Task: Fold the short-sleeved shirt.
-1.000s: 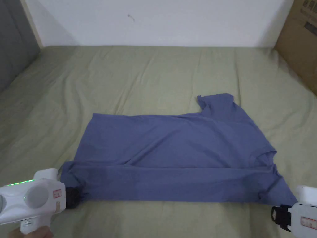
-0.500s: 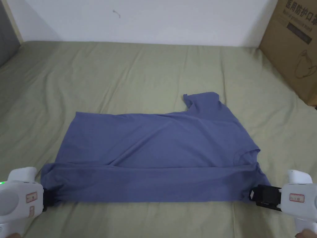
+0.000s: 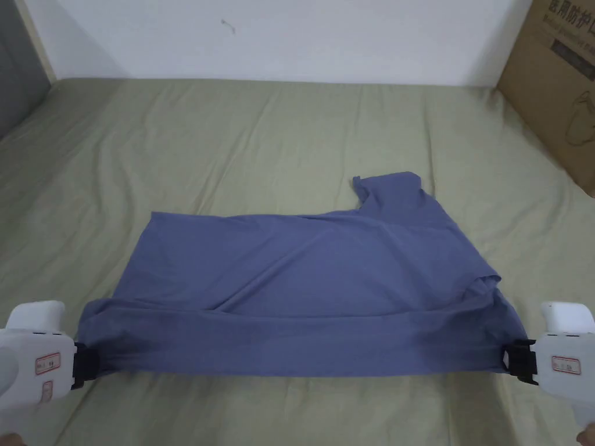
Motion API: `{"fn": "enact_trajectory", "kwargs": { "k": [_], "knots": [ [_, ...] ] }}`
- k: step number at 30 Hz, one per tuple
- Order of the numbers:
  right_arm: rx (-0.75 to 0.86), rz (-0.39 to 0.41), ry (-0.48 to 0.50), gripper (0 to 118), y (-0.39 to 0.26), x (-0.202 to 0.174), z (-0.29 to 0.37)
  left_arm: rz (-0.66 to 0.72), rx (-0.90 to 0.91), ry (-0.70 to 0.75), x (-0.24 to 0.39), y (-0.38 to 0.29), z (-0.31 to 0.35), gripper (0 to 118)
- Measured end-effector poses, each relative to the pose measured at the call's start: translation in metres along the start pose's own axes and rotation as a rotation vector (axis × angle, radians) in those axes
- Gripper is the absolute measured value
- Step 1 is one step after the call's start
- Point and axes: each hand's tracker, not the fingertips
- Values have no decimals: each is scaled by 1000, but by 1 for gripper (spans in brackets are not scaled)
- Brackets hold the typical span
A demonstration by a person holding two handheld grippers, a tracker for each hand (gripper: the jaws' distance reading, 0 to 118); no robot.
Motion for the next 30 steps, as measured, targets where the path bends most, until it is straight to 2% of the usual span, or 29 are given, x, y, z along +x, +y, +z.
{"fn": "enact_trajectory", "kwargs": {
  "k": [5,9,13,15,16,17,18,19,20,21,24,25,26,27,28,29,30],
  "knots": [
    [-17,18,-11,10,-22,6,21,-76,-9,38,2,-22,17,8],
    [-53,-65,6,10,-64,17,33,-120,-80,79,1,-56,21,8],
    [-119,-58,-1,10,-108,17,25,-127,-138,92,-5,-87,3,8],
    [-118,-101,12,10,-113,17,22,-114,-120,88,-7,-88,-1,9],
    [-94,-120,18,10,-110,16,24,-111,-114,99,-4,-85,2,14],
    [-80,-126,12,16,-105,15,27,-112,-110,106,-3,-81,3,33],
    [-82,-108,-2,32,-99,14,30,-119,-102,121,-1,-77,5,57],
    [-69,-82,-34,60,-91,13,32,-131,-86,134,-1,-73,7,85],
    [-56,-66,-47,92,-84,12,35,-130,-78,130,-1,-69,10,108],
    [-35,-59,-42,96,-75,11,40,-124,-64,126,3,-63,19,111],
    [33,-65,-14,94,-46,8,53,-92,23,74,11,-45,35,102],
    [60,-68,13,85,-36,6,55,-78,45,45,16,-39,40,86],
    [86,-72,34,52,-28,4,56,-71,74,16,19,-33,43,45],
    [100,-67,41,17,-20,2,54,-70,92,-8,23,-27,41,12],
    [109,-56,20,0,-14,-4,49,-78,86,-6,27,-22,37,1],
    [119,-48,-14,0,-9,-8,41,-84,84,22,34,-19,29,1],
    [100,-58,1,0,-5,-9,33,-85,83,31,38,-18,22,0]
  ]
}}
